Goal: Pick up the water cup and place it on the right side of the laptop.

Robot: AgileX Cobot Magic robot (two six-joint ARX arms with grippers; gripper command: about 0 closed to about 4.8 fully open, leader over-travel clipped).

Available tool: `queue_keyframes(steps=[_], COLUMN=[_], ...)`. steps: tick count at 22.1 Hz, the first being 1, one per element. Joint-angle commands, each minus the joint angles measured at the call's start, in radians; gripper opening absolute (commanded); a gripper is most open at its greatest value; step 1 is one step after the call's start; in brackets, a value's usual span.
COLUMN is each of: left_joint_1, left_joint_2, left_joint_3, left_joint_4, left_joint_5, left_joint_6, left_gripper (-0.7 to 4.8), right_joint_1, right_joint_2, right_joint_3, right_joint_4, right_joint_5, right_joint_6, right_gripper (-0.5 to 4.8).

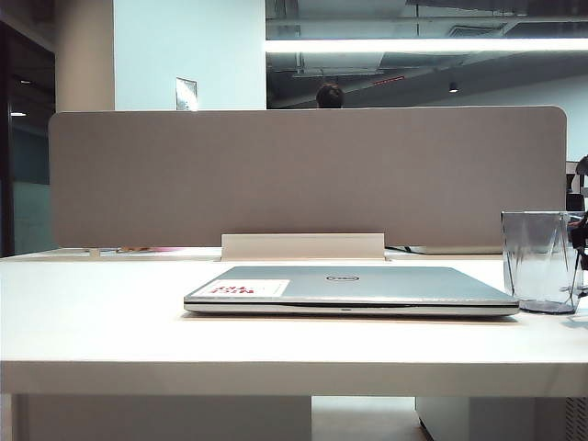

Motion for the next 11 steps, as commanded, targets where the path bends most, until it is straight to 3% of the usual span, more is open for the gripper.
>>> queue_keyframes(steps=[1, 11], left_joint_1=[-0.001, -0.001], left_joint_2=[0.0, 0.0], left_joint_3=[0.003, 0.003], left_joint_4=[0.011, 0.009], left_joint_5=[0.004, 0.004], left_joint_6=[-0.003, -0.003], left_gripper=[-0.04, -0.04], right_joint_1=[0.002, 0.011], right_joint_2=[-0.009, -0.087], right_joint_3=[0.001, -0.029], right_joint_4=[0.024, 0.007], right_joint_5=[-0.003, 0.002], right_joint_6=[0.003, 0.002], right_gripper=[0.99, 0.99])
